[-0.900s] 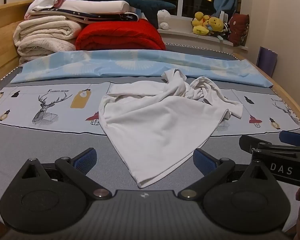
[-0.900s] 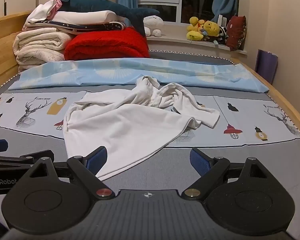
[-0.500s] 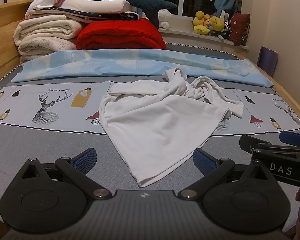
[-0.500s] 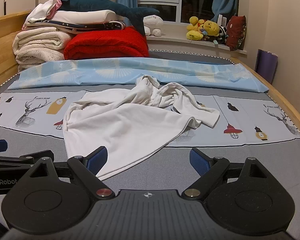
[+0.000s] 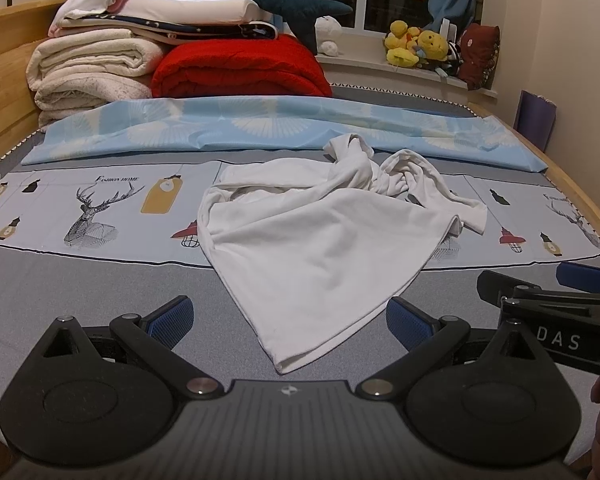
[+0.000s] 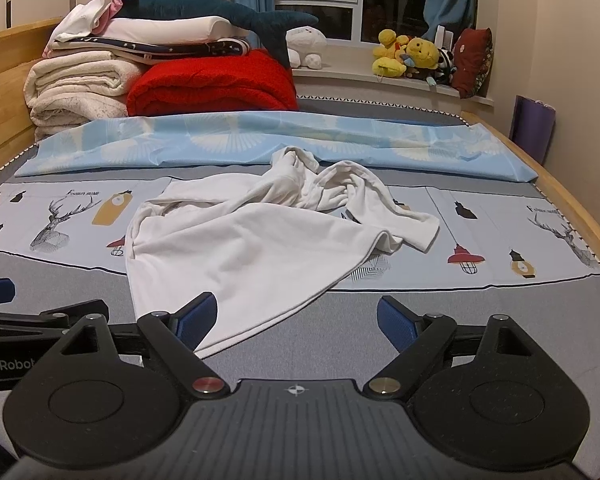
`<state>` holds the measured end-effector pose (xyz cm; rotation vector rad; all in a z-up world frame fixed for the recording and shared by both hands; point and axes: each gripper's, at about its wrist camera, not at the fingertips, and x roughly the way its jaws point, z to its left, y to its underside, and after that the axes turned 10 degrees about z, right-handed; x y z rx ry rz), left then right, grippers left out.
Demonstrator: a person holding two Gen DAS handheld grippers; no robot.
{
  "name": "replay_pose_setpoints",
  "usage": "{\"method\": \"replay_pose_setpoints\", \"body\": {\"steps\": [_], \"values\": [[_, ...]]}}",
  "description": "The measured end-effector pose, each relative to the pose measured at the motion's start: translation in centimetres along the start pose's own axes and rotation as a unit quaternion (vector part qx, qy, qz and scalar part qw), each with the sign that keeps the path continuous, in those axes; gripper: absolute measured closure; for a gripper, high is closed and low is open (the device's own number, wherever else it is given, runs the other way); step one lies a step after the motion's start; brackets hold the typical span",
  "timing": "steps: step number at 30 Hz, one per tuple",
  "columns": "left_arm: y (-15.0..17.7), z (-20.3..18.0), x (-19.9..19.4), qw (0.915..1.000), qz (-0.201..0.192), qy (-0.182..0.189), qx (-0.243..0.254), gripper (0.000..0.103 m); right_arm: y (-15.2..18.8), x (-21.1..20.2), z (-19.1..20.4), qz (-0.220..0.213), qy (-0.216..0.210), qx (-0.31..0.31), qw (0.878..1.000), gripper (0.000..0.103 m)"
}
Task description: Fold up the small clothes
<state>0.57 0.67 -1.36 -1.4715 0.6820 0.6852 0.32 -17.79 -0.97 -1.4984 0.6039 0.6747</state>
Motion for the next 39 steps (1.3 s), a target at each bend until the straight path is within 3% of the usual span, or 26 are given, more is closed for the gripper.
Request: {"method": "replay_pose_setpoints", "body": {"steps": [6, 15, 19, 20, 22, 23, 25, 26, 28, 31, 34, 36, 38, 39], "values": [[-0.1, -0.9, -0.8, 1.0000, 0.007, -0.001, 0.001, 0.001, 0.0, -0.3, 0.0, 0.020, 0.010, -0.006, 1.000, 0.018], [-1.1, 0.3, -0.4, 0.9993, -0.026, -0.011, -0.023, 0.003, -0.5, -1.4, -1.0, -0.032, 0.012, 0.023, 0.999, 0.017], [-1.7, 2.7, 1.9, 0.9991, 0.001, 0.010, -0.040, 0.041, -1.5, -1.1, -3.2, -0.038, 0.016, 0.061, 0.997, 0.017], [-1.6, 3.1, 2.7, 0.9995, 0.018, -0.006, -0.025, 0.052, -1.8, -0.9, -3.7, -0.021, 0.015, 0.067, 0.997, 0.017], [-1.6, 4.1, 4.4, 0.9982, 0.047, 0.015, -0.035, 0.055, -2.3, -0.5, -4.7, -0.013, 0.019, 0.068, 0.997, 0.021], [-1.8, 4.6, 4.7, 0.9992, 0.030, 0.008, -0.023, 0.055, -2.6, -0.3, -5.3, -0.006, 0.013, 0.071, 0.997, 0.024], [-1.5, 5.1, 6.8, 0.9986, 0.049, -0.019, 0.001, 0.055, -2.9, 0.2, -6.2, 0.009, 0.003, 0.080, 0.997, 0.047], [-1.4, 5.4, 7.9, 0.9979, 0.058, -0.029, 0.000, 0.055, -3.0, 0.3, -6.5, 0.012, 0.008, 0.080, 0.997, 0.053], [-1.4, 6.3, 10.6, 0.9943, 0.098, -0.014, -0.039, 0.055, -3.1, 0.4, -7.3, 0.011, 0.010, 0.083, 0.996, 0.068], [-1.1, 7.0, 14.4, 0.9836, 0.153, 0.005, -0.095, 0.055, -3.2, 0.5, -8.4, 0.012, -0.005, 0.100, 0.995, 0.070], [0.2, 5.9, 17.6, 0.9703, 0.214, 0.004, -0.113, 0.055, -3.4, 0.7, -9.2, 0.007, -0.005, 0.108, 0.994, 0.070], [0.8, 4.8, 18.9, 0.9627, 0.244, 0.015, -0.115, 0.062, -3.5, 0.9, -9.6, 0.009, -0.006, 0.115, 0.993, 0.069], [0.8, 3.7, 18.8, 0.9672, 0.246, -0.001, -0.064, 0.097, -3.7, 1.0, -10.1, 0.007, -0.006, 0.121, 0.993, 0.069], [0.5, 3.1, 18.5, 0.9673, 0.250, 0.004, -0.044, 0.097, -3.7, 0.9, -10.2, 0.005, -0.003, 0.121, 0.993, 0.069]]}}
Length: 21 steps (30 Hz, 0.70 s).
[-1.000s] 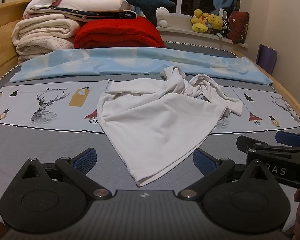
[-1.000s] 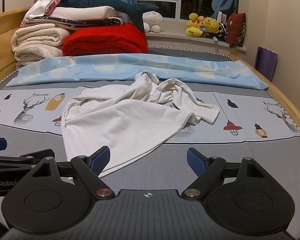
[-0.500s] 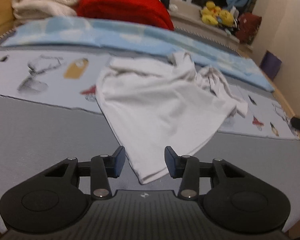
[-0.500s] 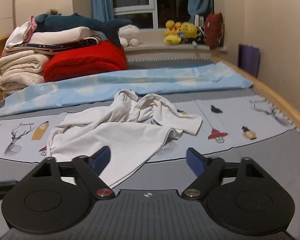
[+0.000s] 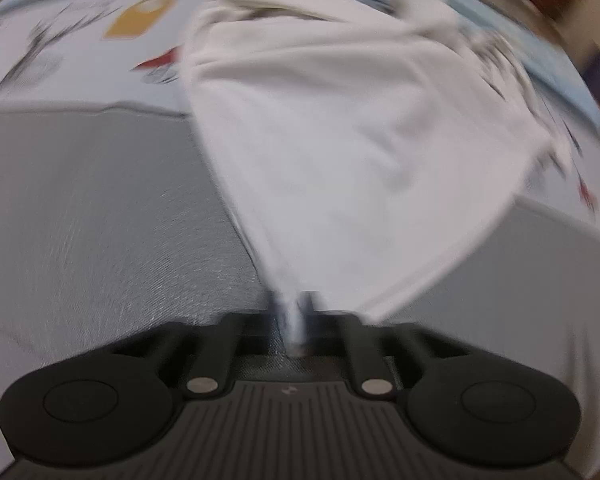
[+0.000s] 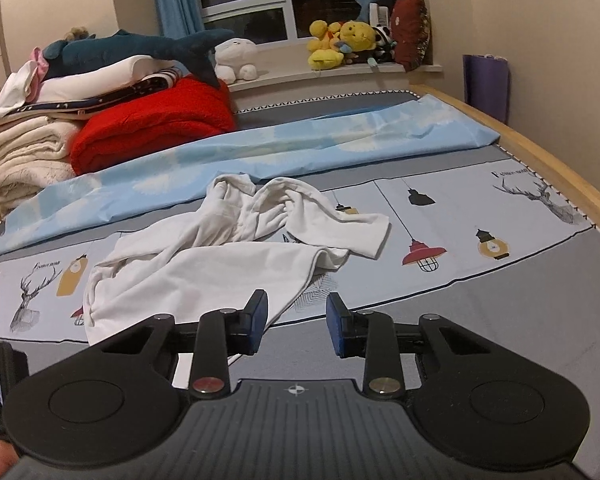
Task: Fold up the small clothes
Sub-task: 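Grasp the shirt hem with the left gripper while the right gripper grasps another hem edge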
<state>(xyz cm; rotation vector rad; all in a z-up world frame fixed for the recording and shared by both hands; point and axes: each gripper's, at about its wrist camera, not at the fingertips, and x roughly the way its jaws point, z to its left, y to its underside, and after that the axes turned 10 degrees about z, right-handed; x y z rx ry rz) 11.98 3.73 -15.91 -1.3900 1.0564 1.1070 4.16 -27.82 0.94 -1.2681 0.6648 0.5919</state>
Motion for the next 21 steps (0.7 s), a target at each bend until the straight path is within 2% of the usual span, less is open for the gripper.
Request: {"method": "replay_pose_setpoints", "body": {"steps": [4, 6, 8, 10, 13, 14, 15, 17, 18, 19, 20, 21], "values": [[0.6, 0.2, -4.2, 0.9972, -0.015, 0.014, 0.072, 0.097, -0.6, 0.5, -0.6, 0.002, 0.007, -0.003, 1.000, 0.069], [1.3, 1.1, -6.7, 0.9919, -0.017, 0.001, 0.126, 0.098, -0.8, 1.1, -0.9, 0.011, 0.004, -0.004, 1.000, 0.069], [2.1, 2.6, -8.1, 0.9810, -0.008, -0.018, 0.193, 0.098, -1.0, 1.9, -0.9, 0.018, 0.006, -0.012, 1.000, 0.069], [3.1, 5.9, -8.9, 0.9660, 0.012, -0.051, 0.253, 0.098, -1.2, 2.8, -0.9, 0.025, 0.009, -0.020, 0.999, 0.069], [4.1, 10.7, -8.9, 0.9489, 0.051, -0.080, 0.301, 0.097, -1.6, 5.0, -0.9, 0.041, 0.012, -0.036, 0.998, 0.069], [4.5, 12.4, -8.5, 0.9502, 0.056, -0.073, 0.298, 0.097, -1.6, 5.9, -0.8, 0.049, 0.012, -0.040, 0.998, 0.069], [4.5, 14.2, -8.2, 0.9564, 0.062, -0.057, 0.280, 0.097, -1.6, 6.9, -0.8, 0.060, 0.009, -0.042, 0.997, 0.069], [3.9, 17.8, -7.6, 0.9767, 0.080, 0.012, 0.199, 0.095, -1.4, 9.2, -0.6, 0.092, -0.004, -0.042, 0.995, 0.069], [3.1, 18.8, -8.0, 0.9819, 0.074, 0.024, 0.173, 0.095, -1.2, 10.3, -0.5, 0.110, -0.012, -0.040, 0.993, 0.069], [2.7, 19.5, -8.4, 0.9867, 0.054, 0.037, 0.148, 0.090, -0.9, 11.7, -0.1, 0.133, -0.019, -0.038, 0.990, 0.069], [1.9, 19.9, -8.9, 0.9892, 0.044, 0.046, 0.132, 0.076, -0.7, 12.9, 0.4, 0.152, -0.025, -0.039, 0.987, 0.069], [1.5, 20.2, -9.2, 0.9903, 0.038, 0.059, 0.120, 0.071, -0.5, 14.3, 1.0, 0.170, -0.032, -0.046, 0.984, 0.069]]}}
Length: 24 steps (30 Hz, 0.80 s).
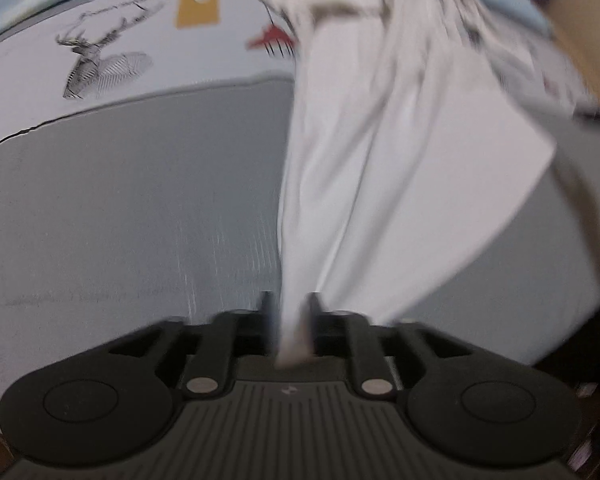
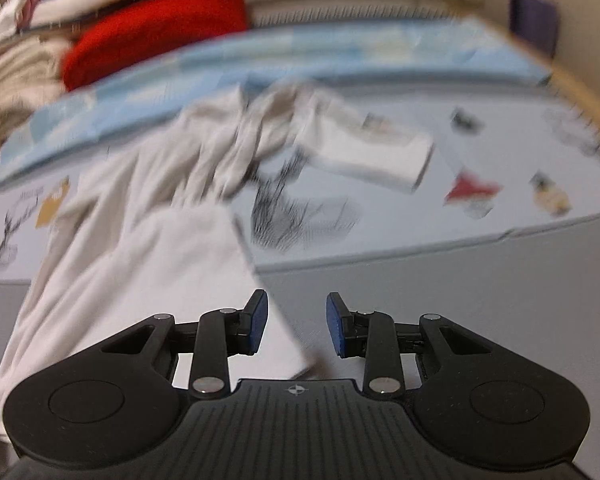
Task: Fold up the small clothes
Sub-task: 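Grasp the shirt hem with the left gripper while the right gripper grasps another hem edge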
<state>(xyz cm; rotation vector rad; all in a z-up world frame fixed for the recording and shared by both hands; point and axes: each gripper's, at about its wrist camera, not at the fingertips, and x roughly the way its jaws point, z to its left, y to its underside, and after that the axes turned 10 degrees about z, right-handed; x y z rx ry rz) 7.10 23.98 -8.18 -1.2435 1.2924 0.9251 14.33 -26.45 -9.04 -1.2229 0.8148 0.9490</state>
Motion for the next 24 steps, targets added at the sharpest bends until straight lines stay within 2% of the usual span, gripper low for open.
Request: {"method": "replay_pose_setpoints", "body": {"steps": [3, 7, 9, 10, 11, 12, 16, 21, 24], "values": [[-0.7, -0.3, -0.3, 0.9995, -0.008, 0.028, -0.011, 0.068, -0.2, 3.6, 1.6, 0.038, 0.020, -0.033, 0.999, 0.068], [-1.6, -1.0, 1.0, 0.9999, 0.014, 0.005, -0.006, 0.068, -0.1, 7.3, 2.6, 0.085, 0.060, -0.060, 0.993, 0.068], [-1.4, -0.9, 1.8, 0.9996, 0.027, -0.005, -0.006, 0.068, -0.1, 7.9, 3.1, 0.080, 0.071, -0.067, 0.992, 0.067], [-1.4, -0.6, 2.0, 0.9993, 0.035, -0.015, -0.006, 0.068, -0.1, 7.8, 3.3, 0.076, 0.069, -0.066, 0.992, 0.071], [-1.0, 0.1, 2.4, 0.9989, 0.042, -0.022, -0.005, 0.068, 0.0, 7.7, 3.4, 0.075, 0.066, -0.069, 0.993, 0.081], [-1.0, 0.3, 2.9, 0.9984, 0.048, -0.028, -0.003, 0.069, 0.2, 7.4, 3.4, 0.078, 0.066, -0.073, 0.992, 0.098], [-0.5, 0.1, 3.7, 0.9968, 0.068, -0.041, 0.009, 0.097, 0.7, 5.6, 2.4, 0.081, 0.050, -0.074, 0.993, 0.100], [-0.2, -1.2, 2.6, 0.9967, 0.053, -0.054, 0.028, 0.101, 2.8, 1.8, -0.2, 0.098, 0.032, -0.076, 0.992, 0.100], [0.1, -1.7, 0.6, 0.9986, 0.028, -0.039, 0.021, 0.102, 5.1, -0.1, -2.8, 0.136, 0.014, -0.088, 0.987, 0.100]]}}
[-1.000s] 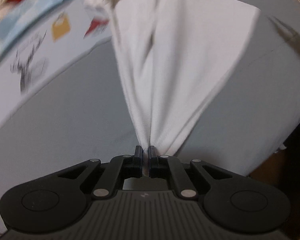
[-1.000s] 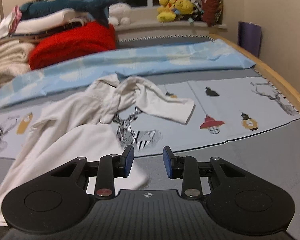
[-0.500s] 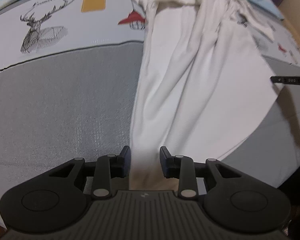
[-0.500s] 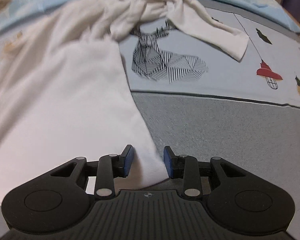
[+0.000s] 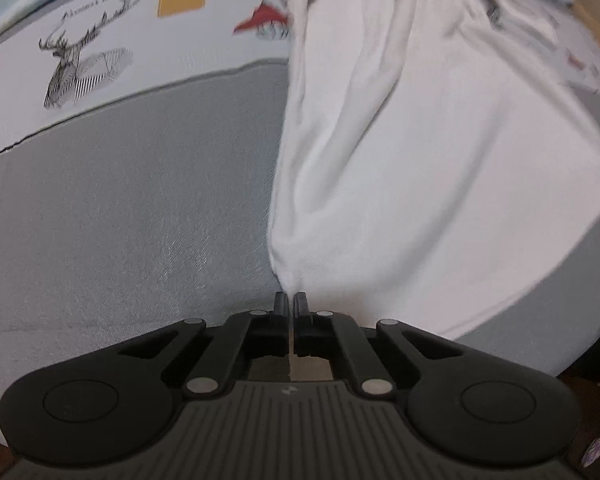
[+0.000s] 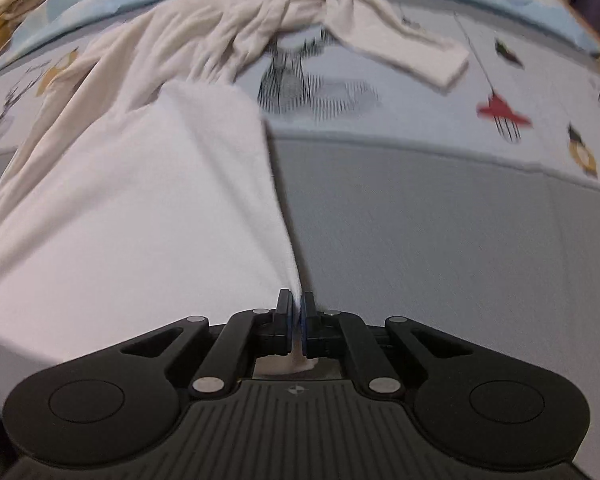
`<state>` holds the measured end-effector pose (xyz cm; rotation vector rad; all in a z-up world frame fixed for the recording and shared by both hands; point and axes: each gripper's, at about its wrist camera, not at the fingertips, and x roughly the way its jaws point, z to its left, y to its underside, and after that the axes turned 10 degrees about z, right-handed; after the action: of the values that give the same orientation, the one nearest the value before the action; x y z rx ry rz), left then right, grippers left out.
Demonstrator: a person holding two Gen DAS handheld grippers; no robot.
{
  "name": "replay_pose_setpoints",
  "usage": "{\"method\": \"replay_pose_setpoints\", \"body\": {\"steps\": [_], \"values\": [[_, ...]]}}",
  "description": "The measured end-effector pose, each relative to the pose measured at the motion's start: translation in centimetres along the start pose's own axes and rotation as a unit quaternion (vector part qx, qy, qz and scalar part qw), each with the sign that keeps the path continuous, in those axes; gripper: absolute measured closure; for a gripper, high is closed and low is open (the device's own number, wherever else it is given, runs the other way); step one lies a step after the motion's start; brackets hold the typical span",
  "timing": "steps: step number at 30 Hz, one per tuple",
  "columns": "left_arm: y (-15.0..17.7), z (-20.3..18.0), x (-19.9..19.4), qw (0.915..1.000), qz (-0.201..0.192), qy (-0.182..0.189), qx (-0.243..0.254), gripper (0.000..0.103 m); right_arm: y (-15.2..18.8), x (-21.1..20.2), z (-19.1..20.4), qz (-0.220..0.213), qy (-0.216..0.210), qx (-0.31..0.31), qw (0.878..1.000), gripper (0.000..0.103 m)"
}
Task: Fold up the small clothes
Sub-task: 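Grasp the shirt hem with the left gripper while the right gripper grasps another hem edge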
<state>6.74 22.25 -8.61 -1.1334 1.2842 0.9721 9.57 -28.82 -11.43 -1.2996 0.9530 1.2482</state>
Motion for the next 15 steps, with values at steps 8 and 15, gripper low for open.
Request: {"method": "replay_pose_setpoints", "body": {"steps": [8, 15], "values": [[4.0, -4.2, -0.1, 0.9914, 0.065, 0.001, 0.114, 0.102, 7.6, 1.1, -2.2, 0.115, -0.015, -0.083, 0.990, 0.100], [4.2, -5.4, -3.5, 0.9929, 0.024, 0.011, 0.116, 0.100, 6.2, -0.5, -1.1, 0.034, 0.002, -0.093, 0.995, 0.077]]}}
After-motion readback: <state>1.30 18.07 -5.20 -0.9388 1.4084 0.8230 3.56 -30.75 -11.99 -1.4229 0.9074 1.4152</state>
